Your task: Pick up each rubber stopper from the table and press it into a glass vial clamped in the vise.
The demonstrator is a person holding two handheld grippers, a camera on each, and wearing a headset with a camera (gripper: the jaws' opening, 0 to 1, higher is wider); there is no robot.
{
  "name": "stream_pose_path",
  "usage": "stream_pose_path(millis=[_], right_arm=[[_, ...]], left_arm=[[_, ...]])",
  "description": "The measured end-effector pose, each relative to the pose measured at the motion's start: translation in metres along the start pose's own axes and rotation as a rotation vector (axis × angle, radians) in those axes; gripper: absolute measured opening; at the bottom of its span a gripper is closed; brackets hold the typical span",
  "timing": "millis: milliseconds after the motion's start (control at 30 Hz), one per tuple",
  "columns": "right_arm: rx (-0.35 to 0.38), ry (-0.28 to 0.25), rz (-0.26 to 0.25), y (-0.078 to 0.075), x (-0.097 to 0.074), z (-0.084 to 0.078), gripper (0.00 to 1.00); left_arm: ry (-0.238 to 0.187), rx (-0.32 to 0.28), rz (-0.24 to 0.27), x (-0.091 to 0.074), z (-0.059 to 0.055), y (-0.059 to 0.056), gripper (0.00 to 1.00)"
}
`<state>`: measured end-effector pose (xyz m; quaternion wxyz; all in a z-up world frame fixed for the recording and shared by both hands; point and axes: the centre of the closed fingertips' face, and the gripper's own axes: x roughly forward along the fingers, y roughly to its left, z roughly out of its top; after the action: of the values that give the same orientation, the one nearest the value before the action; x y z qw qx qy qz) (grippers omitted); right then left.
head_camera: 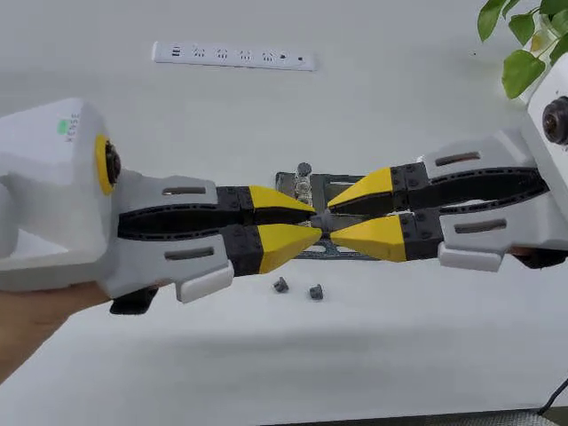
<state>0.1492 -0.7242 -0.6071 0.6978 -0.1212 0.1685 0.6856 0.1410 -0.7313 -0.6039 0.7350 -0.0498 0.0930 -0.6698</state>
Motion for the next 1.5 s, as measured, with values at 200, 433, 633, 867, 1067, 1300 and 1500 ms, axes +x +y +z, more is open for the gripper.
stream_pose_path(millis=[200,433,633,867,1067,1300,1500], right_arm=[[0.001,-0.012,0.013,0.004,-0.001,0.004,0.07],[0.001,-0.009,0.026,0.007,0.0,0.005,0.07],[0.004,-0.003,0.032,0.008,-0.001,0.005,0.07],[0.005,-0.002,0.036,0.008,-0.001,0.004,0.08],[0.004,-0.006,0.04,0.008,-0.002,0.005,0.08],[0.004,-0.01,0.044,0.009,-0.002,0.006,0.07],[-0.006,-0.013,0.038,0.008,-0.002,0.009,0.07]], left_arm=[[-0.019,-0.027,-0.016,-0.002,0.002,-0.003,0.04],[-0.017,-0.042,-0.036,-0.001,0.001,-0.006,0.04],[-0.015,-0.048,-0.042,0.0,0.001,-0.008,0.04],[-0.012,-0.055,-0.049,0.001,0.001,-0.009,0.03],[-0.012,-0.056,-0.056,0.001,0.003,-0.011,0.03],[-0.017,-0.06,-0.06,0.0,0.004,-0.012,0.03],[-0.023,-0.058,-0.059,-0.001,0.007,-0.011,0.03]])
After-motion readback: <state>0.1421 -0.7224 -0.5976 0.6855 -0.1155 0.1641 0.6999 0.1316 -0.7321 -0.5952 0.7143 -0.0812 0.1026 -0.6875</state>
